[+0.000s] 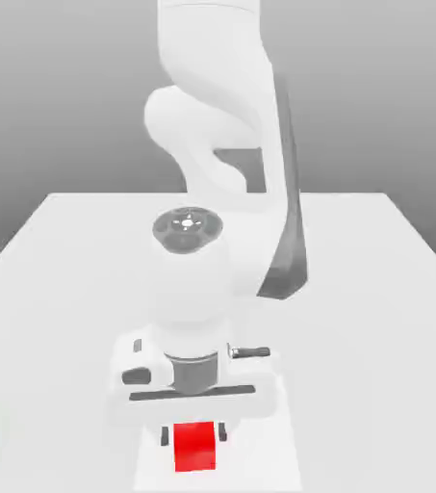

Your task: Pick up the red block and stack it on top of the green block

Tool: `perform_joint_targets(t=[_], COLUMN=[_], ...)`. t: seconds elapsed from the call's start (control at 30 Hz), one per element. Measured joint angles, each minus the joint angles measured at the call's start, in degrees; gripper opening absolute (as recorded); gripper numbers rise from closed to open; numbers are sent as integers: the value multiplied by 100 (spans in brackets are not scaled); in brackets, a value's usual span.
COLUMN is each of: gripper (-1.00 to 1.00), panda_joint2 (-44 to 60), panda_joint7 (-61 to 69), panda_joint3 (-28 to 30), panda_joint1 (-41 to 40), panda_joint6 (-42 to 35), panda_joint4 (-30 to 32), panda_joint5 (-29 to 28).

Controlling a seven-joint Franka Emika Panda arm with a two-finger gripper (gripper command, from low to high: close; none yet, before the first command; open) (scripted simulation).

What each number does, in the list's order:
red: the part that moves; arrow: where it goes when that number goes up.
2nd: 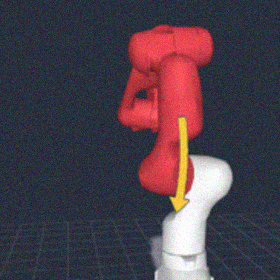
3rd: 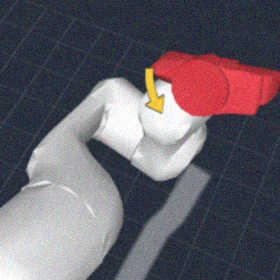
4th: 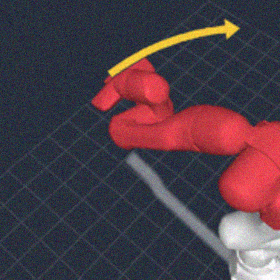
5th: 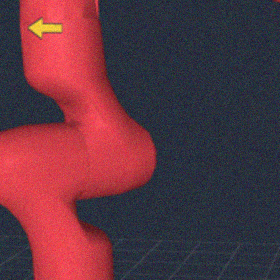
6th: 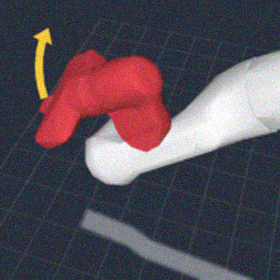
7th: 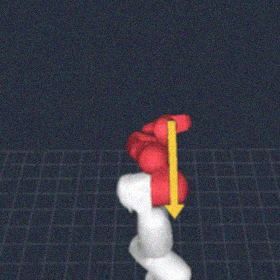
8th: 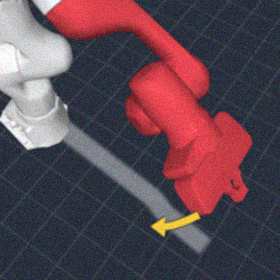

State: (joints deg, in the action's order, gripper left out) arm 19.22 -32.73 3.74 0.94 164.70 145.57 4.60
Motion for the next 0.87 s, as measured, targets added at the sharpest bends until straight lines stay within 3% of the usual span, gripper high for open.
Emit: perform_joint_targets(t=[0.1, 0.27, 0.6, 0.73, 0.77, 0.87], gripper=[-100, -100, -100, -100, 100, 100], panda_joint2=[4, -893, -674, 182, 300, 300], panda_joint7=[-3, -169, 153, 544, 596, 596], panda_joint3=[-4, 122, 1401, 1388, 1348, 1348], panda_joint1=[-7, 63, -1462, -2116, -2175, -2175], panda_joint6=[4, -754, -1687, -1307, -1221, -1221], panda_joint4=[0, 136, -917, -1342, -1366, -1366], panda_joint5=[-6, -230, 278, 880, 958, 958])
